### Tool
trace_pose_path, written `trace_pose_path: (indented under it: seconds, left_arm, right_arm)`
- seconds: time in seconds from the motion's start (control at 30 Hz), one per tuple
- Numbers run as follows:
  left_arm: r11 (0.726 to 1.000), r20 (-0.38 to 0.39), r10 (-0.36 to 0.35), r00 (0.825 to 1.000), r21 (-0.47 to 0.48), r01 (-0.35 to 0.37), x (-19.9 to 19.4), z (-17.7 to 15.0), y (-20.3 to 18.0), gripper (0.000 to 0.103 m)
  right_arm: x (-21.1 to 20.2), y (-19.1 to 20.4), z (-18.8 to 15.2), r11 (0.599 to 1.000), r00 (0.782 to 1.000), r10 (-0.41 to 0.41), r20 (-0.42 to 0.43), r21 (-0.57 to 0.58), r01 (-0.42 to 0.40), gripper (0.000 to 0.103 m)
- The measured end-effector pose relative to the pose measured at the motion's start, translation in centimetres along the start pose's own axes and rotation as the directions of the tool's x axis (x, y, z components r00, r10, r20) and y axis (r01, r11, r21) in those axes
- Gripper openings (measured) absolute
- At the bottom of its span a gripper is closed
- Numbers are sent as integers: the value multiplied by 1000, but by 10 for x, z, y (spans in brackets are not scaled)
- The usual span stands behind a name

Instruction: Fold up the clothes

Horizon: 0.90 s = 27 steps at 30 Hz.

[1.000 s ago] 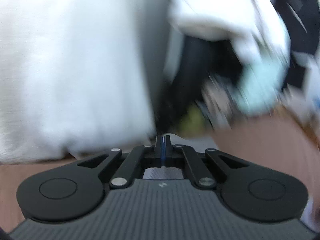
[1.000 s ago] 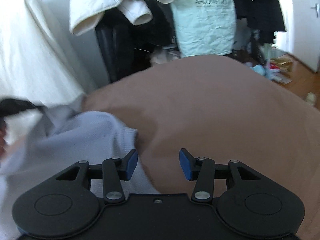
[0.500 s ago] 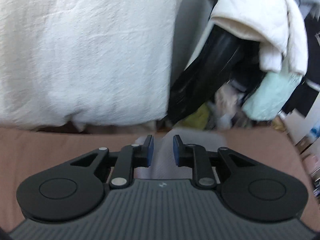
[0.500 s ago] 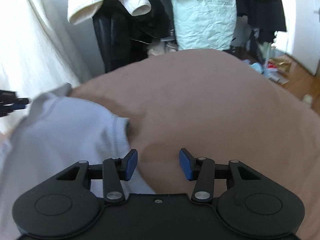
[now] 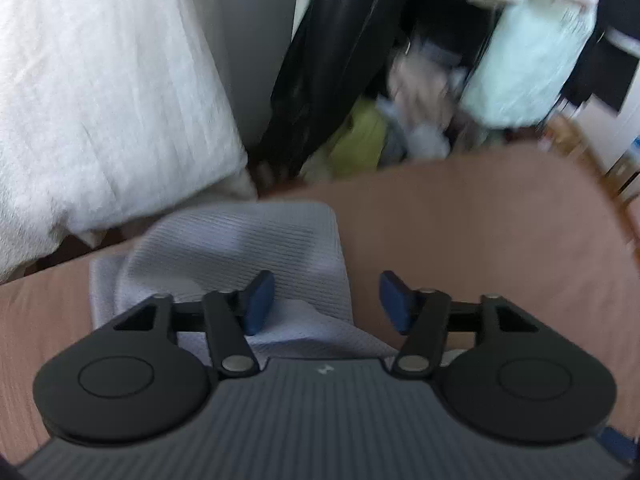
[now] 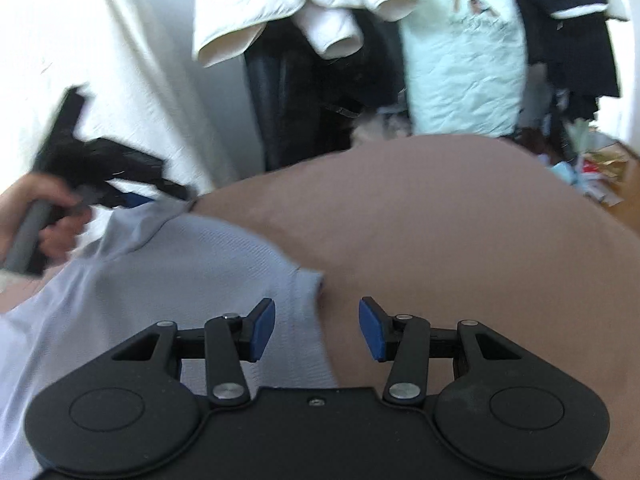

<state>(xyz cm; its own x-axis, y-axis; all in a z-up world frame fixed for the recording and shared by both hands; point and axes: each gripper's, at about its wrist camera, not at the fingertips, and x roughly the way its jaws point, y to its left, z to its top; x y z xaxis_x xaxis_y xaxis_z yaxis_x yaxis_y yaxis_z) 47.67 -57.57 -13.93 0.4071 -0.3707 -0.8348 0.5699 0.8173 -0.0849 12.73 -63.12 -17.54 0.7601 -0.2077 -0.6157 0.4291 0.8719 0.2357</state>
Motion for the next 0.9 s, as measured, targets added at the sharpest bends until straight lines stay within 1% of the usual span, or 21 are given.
trace_pose_path:
  seconds: [0.03, 0.07, 0.13, 0.17, 0.2, 0.23, 0.27, 0.3, 0.33, 0.4, 0.43, 0.47, 0.53, 0.57, 0.67, 0.7, 0.73, 0.77, 0.8, 0.83, 0.9]
  left_arm:
    - [999, -12, 31, 999, 20, -30, 7, 0, -6, 62]
    - [997, -23, 61, 998, 41, -60, 14, 0, -11, 46]
    - [993, 44, 101, 994, 53, -103, 4, 3, -16, 0]
    - [991, 81, 119, 990, 57, -124, -1, 5, -18, 0]
    - [988, 118, 137, 984, 60, -145, -7, 6, -20, 0]
    - [990, 201, 125, 972, 32, -134, -23, 8, -17, 0]
    - [990, 290, 132, 948, 12, -141, -40, 10, -14, 0]
    - [988, 376, 143, 916, -6, -152, -56, 11, -11, 0]
    - [991, 402, 127, 907, -21, -130, -63, 13, -6, 1]
    - [995, 417, 95, 904, -49, -82, -68, 15, 5, 7]
    - [996, 412, 84, 907, -63, -63, -68, 15, 10, 21]
    - [996, 412, 75, 908, -69, -51, -69, 12, 14, 41]
    - [997, 414, 61, 908, -76, -32, -73, 4, 22, 61]
    - [997, 415, 56, 908, -80, -25, -76, -2, 25, 61]
    - [995, 382, 39, 923, -100, -1, -102, -35, 44, 61]
    - [994, 371, 38, 928, -109, 2, -111, -47, 51, 61]
    - [994, 353, 54, 934, -107, -17, -123, -64, 62, 61]
    - [993, 332, 94, 939, -102, -64, -137, -85, 72, 61]
    - [989, 310, 139, 940, -94, -115, -152, -108, 81, 61]
    - [982, 289, 183, 940, -86, -165, -167, -130, 91, 61]
    - [962, 230, 271, 935, -87, -257, -197, -181, 116, 61]
  right_arm:
    - [5, 2, -2, 1000, 1000, 0, -30, -3, 0, 58]
    - [10, 4, -4, 1000, 999, -5, -51, -12, 4, 59]
    - [9, 14, -7, 996, 999, -21, -32, -82, 18, 56]
    - [7, 19, -8, 992, 999, -29, -15, -123, 27, 46]
    - [6, 24, -10, 986, 999, -36, 2, -163, 36, 10]
    - [4, 30, -11, 978, 999, -43, 19, -202, 46, 6]
    - [4, 31, -11, 973, 998, -63, 29, -219, 68, 6]
    - [4, 29, -11, 971, 995, -93, 32, -219, 98, 5]
    - [4, 28, -11, 967, 992, -124, 35, -219, 128, 0]
    - [5, 25, -11, 957, 982, -184, 42, -219, 188, 0]
    - [6, 23, -10, 951, 976, -213, 45, -218, 218, 0]
    - [6, 21, -10, 944, 969, -243, 48, -218, 248, 0]
    - [7, 18, -10, 927, 952, -302, 54, -216, 306, 0]
    - [8, 15, -10, 931, 951, -307, 46, -195, 310, 0]
    - [4, 14, -6, 937, 953, -298, 57, -171, 303, 5]
    - [3, 15, -5, 938, 953, -297, 64, -168, 304, 10]
    - [1, 15, -3, 938, 953, -296, 71, -165, 304, 23]
    - [-1, 16, -2, 939, 952, -295, 79, -161, 304, 33]
    - [-3, 16, 0, 939, 952, -294, 86, -158, 304, 50]
    - [-5, 17, 1, 940, 952, -293, 93, -155, 304, 55]
    - [-7, 21, 3, 934, 949, -296, 113, -176, 312, 55]
